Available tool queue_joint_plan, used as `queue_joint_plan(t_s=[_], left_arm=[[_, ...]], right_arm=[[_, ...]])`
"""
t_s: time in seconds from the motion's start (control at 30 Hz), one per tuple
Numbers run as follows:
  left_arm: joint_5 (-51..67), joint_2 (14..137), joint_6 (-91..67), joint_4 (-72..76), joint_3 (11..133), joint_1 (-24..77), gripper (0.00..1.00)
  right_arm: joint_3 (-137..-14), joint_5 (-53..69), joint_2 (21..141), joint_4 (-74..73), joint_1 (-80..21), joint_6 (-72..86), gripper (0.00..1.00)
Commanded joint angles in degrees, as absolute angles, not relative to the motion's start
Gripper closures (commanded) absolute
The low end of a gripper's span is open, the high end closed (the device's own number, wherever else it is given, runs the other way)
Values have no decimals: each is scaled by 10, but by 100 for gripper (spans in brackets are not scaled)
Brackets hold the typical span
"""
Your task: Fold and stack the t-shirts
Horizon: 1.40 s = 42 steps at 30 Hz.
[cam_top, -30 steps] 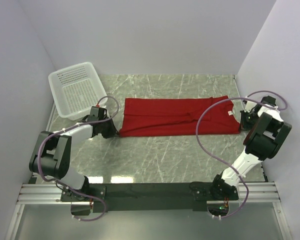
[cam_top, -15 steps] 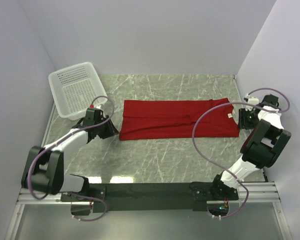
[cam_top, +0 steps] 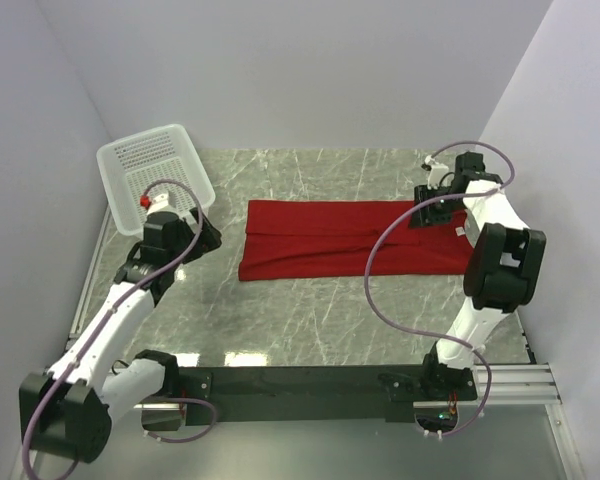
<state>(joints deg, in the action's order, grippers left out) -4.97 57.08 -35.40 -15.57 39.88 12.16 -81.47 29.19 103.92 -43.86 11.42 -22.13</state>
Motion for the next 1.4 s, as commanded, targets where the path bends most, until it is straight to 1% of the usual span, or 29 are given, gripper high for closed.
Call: queue_joint_plan(t_s=[0.0, 0.23, 0.33, 0.5, 0.57, 0.7, 0.8, 0.87, 0.9, 0.97, 1.0, 1.1, 1.2, 1.27, 1.3, 1.37], left_arm=[[-108, 521, -351, -175, 404, 116, 1], [-97, 485, -357, -178, 370, 115, 1], [-91, 485, -359, -175, 366, 114, 1], [-86, 496, -354, -178, 374, 114, 1], [-87, 496, -353, -178, 378, 114, 1], [-87, 493, -356, -178, 374, 114, 1], [-84, 491, -360, -177, 369, 114, 1], [-83, 492, -361, -177, 370, 114, 1], [-83, 492, -359, -182, 373, 114, 1], [-84, 491, -359, -183, 374, 114, 1], [-84, 491, -358, -184, 375, 114, 1], [-82, 493, -358, -184, 377, 114, 1], [-78, 499, -359, -184, 381, 114, 1], [-76, 504, -359, -183, 382, 114, 1], [-73, 506, -359, -182, 383, 114, 1], [-71, 513, -361, -182, 383, 114, 1]], right_arm=[[-844, 250, 1067, -434, 120, -108, 51], [-828, 180, 1089, -417, 117, -41, 49], [-829, 172, 1108, -423, 117, -24, 48], [-827, 192, 1130, -418, 117, -8, 48], [-830, 203, 1138, -420, 116, -4, 50], [-833, 216, 1140, -422, 116, -3, 57], [-840, 237, 1146, -431, 116, -3, 69], [-846, 248, 1147, -432, 116, -3, 73], [-853, 263, 1147, -434, 115, -1, 78], [-860, 269, 1149, -436, 115, -1, 80], [-866, 285, 1152, -439, 115, -1, 83], [-888, 316, 1160, -439, 109, 15, 85], [-923, 344, 1178, -437, 99, 25, 85], [-955, 359, 1190, -432, 92, 34, 83], [-968, 370, 1208, -428, 89, 46, 76], [-1004, 410, 1228, -418, 84, 61, 67]])
